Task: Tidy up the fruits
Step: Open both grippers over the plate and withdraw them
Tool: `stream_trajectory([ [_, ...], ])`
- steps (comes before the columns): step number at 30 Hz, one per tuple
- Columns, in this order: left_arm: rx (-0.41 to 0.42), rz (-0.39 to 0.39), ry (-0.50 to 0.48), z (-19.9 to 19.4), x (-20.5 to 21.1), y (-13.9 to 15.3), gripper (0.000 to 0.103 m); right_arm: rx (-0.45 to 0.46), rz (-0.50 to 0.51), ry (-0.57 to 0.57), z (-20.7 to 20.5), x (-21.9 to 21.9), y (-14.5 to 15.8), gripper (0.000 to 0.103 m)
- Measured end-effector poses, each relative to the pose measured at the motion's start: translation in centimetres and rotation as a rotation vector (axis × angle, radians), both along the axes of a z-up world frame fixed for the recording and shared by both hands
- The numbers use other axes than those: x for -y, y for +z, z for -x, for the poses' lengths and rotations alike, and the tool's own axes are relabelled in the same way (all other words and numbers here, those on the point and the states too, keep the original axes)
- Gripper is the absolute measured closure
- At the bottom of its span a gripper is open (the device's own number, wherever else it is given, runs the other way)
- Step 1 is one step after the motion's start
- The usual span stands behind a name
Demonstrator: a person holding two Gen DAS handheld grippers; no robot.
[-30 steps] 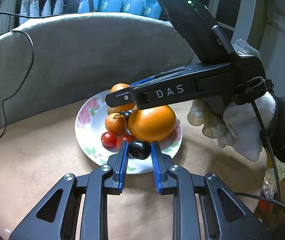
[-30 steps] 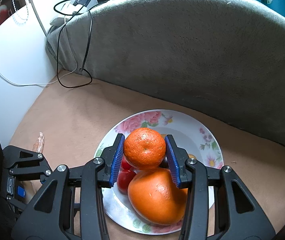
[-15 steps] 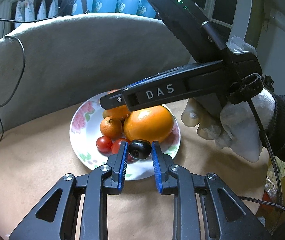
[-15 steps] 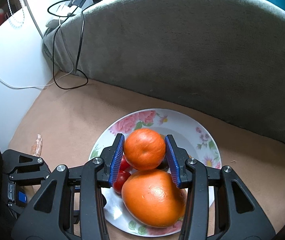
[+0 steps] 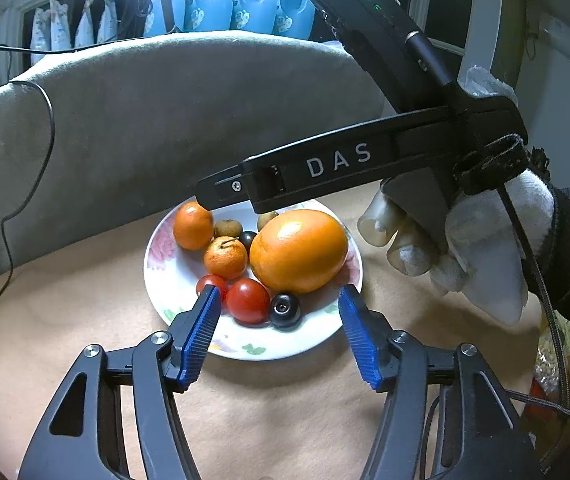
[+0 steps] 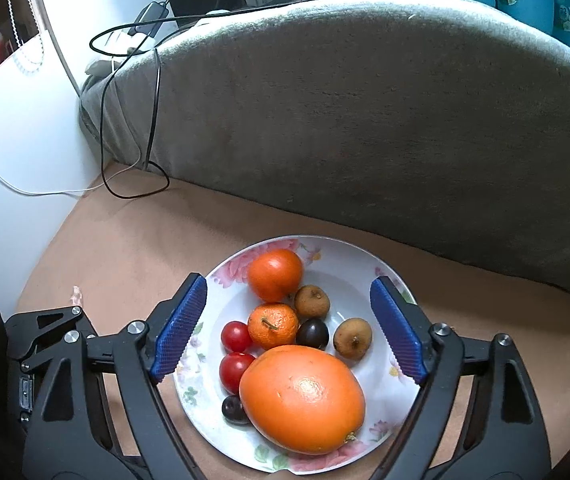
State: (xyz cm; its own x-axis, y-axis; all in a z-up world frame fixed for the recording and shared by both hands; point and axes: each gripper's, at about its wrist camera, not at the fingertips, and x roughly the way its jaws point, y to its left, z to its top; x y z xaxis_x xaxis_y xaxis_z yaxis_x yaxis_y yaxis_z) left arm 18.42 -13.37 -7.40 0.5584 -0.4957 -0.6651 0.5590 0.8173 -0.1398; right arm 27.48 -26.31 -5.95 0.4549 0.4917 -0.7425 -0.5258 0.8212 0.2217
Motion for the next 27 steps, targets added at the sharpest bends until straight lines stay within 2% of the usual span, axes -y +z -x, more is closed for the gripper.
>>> stream_trajectory([
  [2, 0.000, 0.000, 0.004, -0.1, 0.0, 0.0, 0.033, 0.001, 0.000, -0.004, 0.1, 0.0, 0.0, 0.013],
  [17, 0.012, -0.003, 0.021, 0.5, -0.7, 0.1, 0.033, 0.015, 0.018, -0.043, 0.3, 0.3, 0.4, 0.011],
  [27, 0.024, -0.003, 0.029, 0.8, -0.8, 0.7, 0.033, -0.004, -0.006, -0.025, 1.3, 0.3, 0.8, 0.011],
])
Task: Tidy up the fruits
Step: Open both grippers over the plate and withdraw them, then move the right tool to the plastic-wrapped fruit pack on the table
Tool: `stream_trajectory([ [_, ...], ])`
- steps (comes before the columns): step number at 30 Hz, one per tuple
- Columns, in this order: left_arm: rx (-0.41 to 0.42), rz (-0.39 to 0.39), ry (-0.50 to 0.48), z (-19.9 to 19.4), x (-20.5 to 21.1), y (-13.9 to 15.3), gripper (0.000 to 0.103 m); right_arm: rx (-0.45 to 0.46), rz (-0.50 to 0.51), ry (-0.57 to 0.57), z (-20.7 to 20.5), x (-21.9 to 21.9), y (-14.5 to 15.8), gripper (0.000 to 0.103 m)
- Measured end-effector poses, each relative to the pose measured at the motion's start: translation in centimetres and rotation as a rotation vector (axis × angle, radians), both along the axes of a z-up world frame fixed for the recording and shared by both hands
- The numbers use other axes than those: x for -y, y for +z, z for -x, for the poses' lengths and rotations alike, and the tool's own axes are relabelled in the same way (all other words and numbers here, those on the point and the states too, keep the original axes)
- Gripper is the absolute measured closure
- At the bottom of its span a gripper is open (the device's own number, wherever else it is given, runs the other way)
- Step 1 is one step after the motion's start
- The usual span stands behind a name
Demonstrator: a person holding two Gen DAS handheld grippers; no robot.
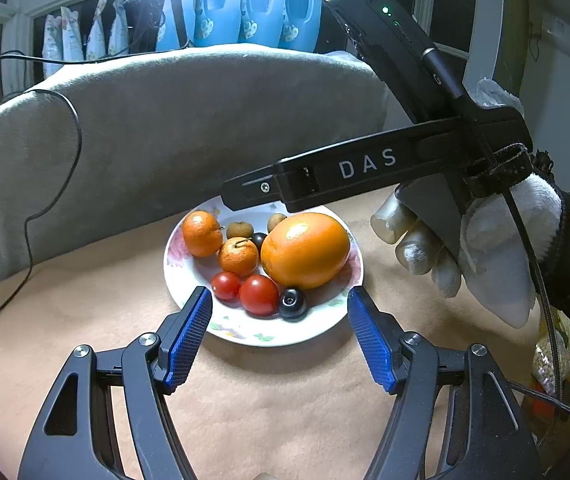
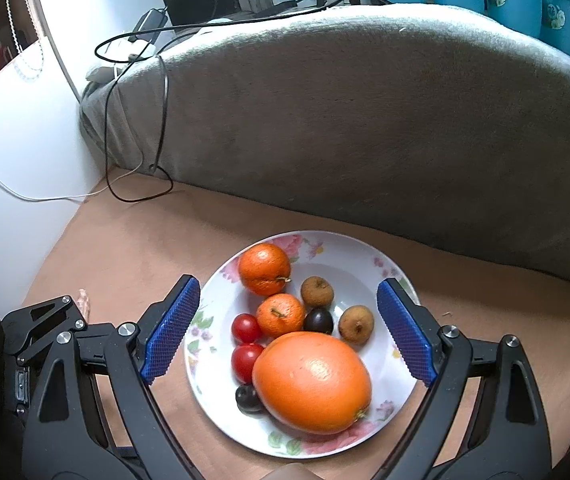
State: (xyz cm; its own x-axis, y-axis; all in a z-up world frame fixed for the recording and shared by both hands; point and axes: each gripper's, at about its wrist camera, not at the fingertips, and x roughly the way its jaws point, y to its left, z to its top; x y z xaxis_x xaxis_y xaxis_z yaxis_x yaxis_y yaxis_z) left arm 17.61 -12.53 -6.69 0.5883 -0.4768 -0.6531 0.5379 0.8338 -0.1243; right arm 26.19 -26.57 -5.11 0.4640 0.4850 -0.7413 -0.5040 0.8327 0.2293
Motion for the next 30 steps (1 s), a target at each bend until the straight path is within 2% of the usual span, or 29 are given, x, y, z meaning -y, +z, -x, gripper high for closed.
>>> stream_trajectory([
  [3, 0.004, -0.001, 0.003, 0.2, 0.0, 0.2, 0.033, -0.009, -0.007, 0.010, 0.2, -0.1, 0.1, 0.010],
  [7, 0.009, 0.001, 0.012, 0.5, -0.4, 0.5, 0.033, 0.001, 0.003, 0.008, 0.7, -0.2, 0.3, 0.003],
  [17, 0.031, 0.001, 0.039, 1.7, -1.5, 1.7, 0.033, 0.015, 0.017, -0.002, 2.4, -0.9, 1.3, 0.003],
  [30, 0.075, 0.000, 0.088, 4.9, -4.1, 3.3, 0.033, 0.043, 0.034, -0.004, 6.2, -2.0, 4.1, 0.003],
])
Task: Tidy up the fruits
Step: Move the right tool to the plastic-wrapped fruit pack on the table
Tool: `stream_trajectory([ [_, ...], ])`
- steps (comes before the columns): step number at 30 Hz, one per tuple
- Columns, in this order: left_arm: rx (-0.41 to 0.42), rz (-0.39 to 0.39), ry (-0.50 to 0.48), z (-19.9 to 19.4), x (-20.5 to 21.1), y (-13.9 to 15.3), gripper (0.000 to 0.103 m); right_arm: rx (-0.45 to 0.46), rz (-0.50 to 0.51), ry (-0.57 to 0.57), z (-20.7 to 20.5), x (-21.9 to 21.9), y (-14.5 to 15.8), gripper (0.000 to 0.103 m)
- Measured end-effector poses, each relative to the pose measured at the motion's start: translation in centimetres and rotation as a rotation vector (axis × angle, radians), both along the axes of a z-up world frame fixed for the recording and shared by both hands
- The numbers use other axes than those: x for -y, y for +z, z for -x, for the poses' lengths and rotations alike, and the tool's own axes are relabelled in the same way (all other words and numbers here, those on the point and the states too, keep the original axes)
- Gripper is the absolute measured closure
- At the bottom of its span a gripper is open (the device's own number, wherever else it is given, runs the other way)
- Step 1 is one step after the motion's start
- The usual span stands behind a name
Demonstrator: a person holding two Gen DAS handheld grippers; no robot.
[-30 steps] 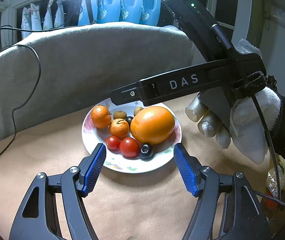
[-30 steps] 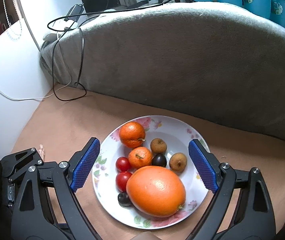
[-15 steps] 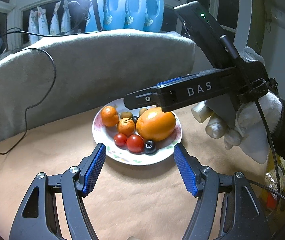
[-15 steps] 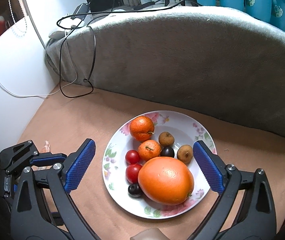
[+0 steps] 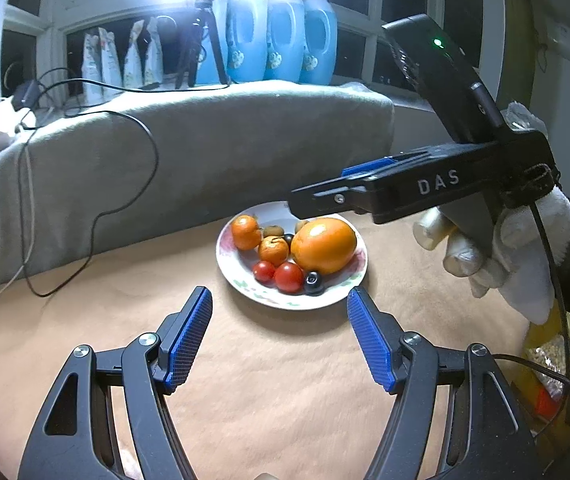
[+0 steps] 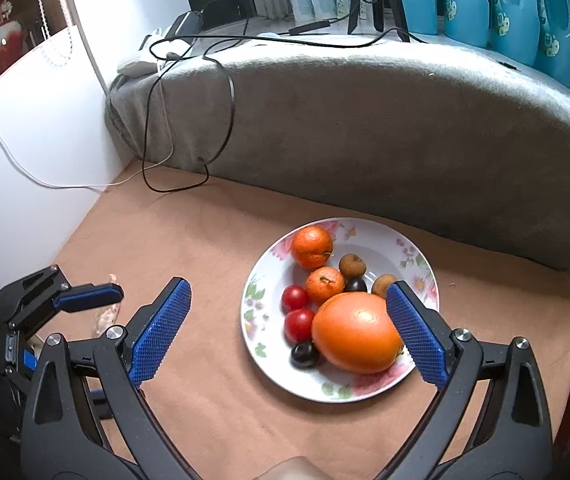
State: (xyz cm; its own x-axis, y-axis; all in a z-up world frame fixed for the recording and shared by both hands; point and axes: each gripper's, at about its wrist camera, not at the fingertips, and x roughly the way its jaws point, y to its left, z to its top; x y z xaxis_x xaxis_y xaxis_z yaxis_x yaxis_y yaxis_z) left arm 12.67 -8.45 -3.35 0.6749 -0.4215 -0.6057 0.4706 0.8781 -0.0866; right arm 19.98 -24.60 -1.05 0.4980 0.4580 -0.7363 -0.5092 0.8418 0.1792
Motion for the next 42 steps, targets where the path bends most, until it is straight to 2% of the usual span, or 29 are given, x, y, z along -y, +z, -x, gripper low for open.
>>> stream_trajectory([
  [6, 0.013, 0.000, 0.031, 1.6, -1.8, 0.4, 0.033, 0.030, -0.020, 0.004, 2.3, -0.7, 0.8, 0.003],
  [13, -0.020, 0.029, 0.112, 3.2, -5.4, -0.7, 0.033, 0.004, -0.094, 0.023, 4.1, -1.9, 0.5, 0.003],
  [22, -0.129, 0.083, 0.255, 5.1, -10.9, -4.4, 0.033, -0.100, -0.175, 0.094, 5.3, -5.6, -1.6, 0.014],
  [28, -0.182, 0.115, 0.319, 6.2, -13.0, -6.3, 0.033, -0.168, -0.198, 0.150, 5.3, -9.3, -3.1, 0.016],
  [30, -0.195, 0.122, 0.335, 6.2, -13.5, -6.9, 0.033, -0.196, -0.206, 0.161, 5.1, -10.5, -3.7, 0.017],
  [32, -0.207, 0.131, 0.342, 6.4, -13.7, -7.4, 0.033, -0.231, -0.212, 0.173, 4.9, -11.8, -4.4, 0.023],
  [39, -0.233, 0.150, 0.357, 7.0, -14.1, -8.5, 0.034, -0.313, -0.209, 0.222, 4.3, -16.0, -6.9, 0.031],
  [42, -0.242, 0.156, 0.359, 7.0, -14.2, -8.7, 0.038, -0.352, -0.211, 0.236, 3.9, -17.6, -8.0, 0.035],
])
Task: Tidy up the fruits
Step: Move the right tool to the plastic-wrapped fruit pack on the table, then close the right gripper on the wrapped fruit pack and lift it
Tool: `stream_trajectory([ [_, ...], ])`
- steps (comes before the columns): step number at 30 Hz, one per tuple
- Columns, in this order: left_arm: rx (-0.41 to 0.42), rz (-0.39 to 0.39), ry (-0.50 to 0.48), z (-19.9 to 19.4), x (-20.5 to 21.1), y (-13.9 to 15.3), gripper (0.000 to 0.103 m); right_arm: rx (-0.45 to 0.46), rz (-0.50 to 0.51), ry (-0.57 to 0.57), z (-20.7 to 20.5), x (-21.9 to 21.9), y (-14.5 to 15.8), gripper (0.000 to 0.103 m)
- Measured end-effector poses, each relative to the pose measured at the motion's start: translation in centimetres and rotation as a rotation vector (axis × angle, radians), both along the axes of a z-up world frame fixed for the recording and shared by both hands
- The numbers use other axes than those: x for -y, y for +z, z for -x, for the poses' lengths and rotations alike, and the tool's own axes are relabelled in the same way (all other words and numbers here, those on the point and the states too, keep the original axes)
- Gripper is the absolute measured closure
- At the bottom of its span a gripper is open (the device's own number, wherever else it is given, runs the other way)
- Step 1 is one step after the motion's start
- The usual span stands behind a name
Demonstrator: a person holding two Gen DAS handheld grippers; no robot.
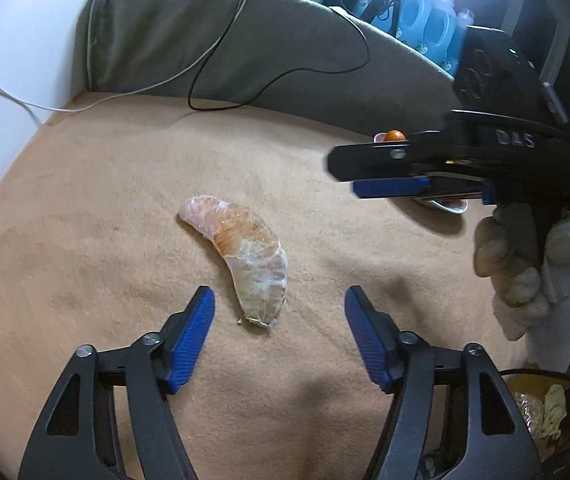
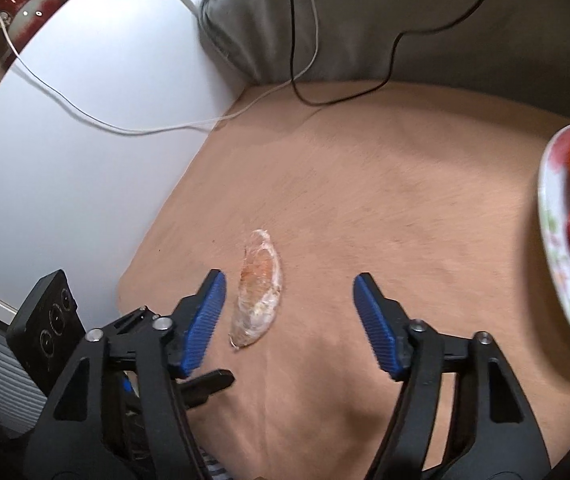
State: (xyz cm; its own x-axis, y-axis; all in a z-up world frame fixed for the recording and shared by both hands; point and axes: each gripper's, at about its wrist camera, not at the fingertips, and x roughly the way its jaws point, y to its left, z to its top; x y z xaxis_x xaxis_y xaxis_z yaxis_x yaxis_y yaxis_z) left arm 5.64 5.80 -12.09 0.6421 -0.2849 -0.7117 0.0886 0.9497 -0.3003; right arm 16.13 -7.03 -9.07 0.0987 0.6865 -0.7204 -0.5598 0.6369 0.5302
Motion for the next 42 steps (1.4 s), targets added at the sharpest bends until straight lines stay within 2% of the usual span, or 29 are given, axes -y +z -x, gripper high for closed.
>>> stream_trajectory([
  [9, -0.020, 0.018, 0.010, -0.2, -0.2, -0.8, 0.040, -0.067, 0.005, 0.045, -0.7, -3.4, -2.1, 0.042],
  [16, -0.039, 0.009, 0.016, -0.7, 0.4, -1.7, 0.047, -0.108, 0.021, 0.070, -1.0, -5.1, -3.7, 0.050],
  [21, -0.043, -0.017, 0.030, -0.9, 1.0, -1.9, 0.055, -0.131, 0.012, 0.077, -1.0, -5.6, -4.2, 0.055],
  [26, -0.036, -0.058, 0.044, -0.9, 2.0, -1.7, 0.067, -0.144, 0.020, 0.093, -0.8, -6.1, -4.6, 0.066],
  [30, -0.033, -0.063, 0.045, -0.7, 2.1, -1.5, 0.073, -0.139, 0.031, 0.089, -0.6, -6.2, -4.6, 0.069],
  [42, -0.014, -0.060, 0.036, -0.8, 2.1, -0.4, 0.073, -0.143, -0.001, 0.076, -0.6, -4.8, -4.2, 0.071],
])
